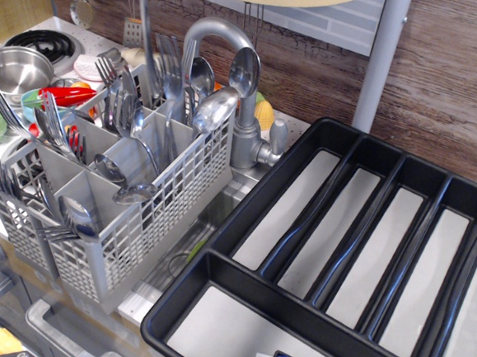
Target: Put big spoon from basket to tray
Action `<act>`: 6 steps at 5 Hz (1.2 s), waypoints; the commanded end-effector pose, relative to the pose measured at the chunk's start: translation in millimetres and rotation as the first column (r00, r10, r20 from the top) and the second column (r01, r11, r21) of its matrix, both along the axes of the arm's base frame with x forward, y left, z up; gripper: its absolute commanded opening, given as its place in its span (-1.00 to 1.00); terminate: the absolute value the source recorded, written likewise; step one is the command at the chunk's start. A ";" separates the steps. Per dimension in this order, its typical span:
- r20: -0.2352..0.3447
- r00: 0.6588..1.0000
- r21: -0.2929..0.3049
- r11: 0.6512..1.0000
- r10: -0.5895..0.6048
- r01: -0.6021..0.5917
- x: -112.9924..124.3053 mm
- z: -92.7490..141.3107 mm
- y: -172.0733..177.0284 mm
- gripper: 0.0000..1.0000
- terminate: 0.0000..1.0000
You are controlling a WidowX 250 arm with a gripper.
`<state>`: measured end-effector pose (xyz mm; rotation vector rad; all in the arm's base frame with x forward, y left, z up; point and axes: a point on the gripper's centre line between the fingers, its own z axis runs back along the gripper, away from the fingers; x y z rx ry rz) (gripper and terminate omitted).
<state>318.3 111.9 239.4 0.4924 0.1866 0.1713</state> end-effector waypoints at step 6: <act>0.021 0.972 -0.519 0.833 0.235 -0.191 12.0 -113.5 -150.4 -1.00 -1.00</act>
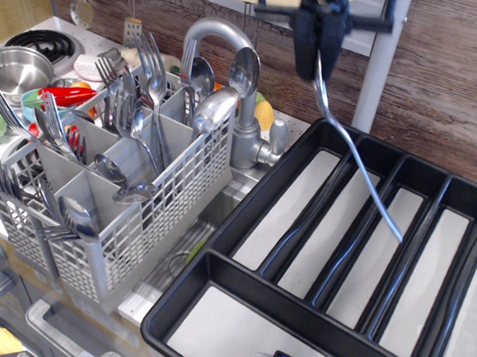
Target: Put big spoon from basket to tray
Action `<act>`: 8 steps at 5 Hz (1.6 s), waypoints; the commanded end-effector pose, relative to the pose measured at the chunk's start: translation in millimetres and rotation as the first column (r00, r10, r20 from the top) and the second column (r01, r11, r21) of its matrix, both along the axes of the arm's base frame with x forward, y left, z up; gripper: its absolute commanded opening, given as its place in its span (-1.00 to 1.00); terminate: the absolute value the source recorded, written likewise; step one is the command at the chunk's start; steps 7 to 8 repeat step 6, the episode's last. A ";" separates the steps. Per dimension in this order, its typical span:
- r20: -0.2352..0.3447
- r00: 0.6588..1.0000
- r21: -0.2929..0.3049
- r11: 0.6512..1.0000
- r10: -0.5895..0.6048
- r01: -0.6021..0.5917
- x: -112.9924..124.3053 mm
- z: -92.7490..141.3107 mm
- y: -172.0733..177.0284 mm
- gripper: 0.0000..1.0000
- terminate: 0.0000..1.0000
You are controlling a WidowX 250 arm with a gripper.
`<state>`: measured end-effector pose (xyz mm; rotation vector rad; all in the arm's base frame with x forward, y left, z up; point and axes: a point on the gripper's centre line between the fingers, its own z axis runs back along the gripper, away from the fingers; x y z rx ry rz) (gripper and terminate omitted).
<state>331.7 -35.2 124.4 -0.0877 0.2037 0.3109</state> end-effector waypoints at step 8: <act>-0.041 0.992 0.268 0.958 0.116 -0.101 -27.3 -45.2 -20.9 -1.00 1.00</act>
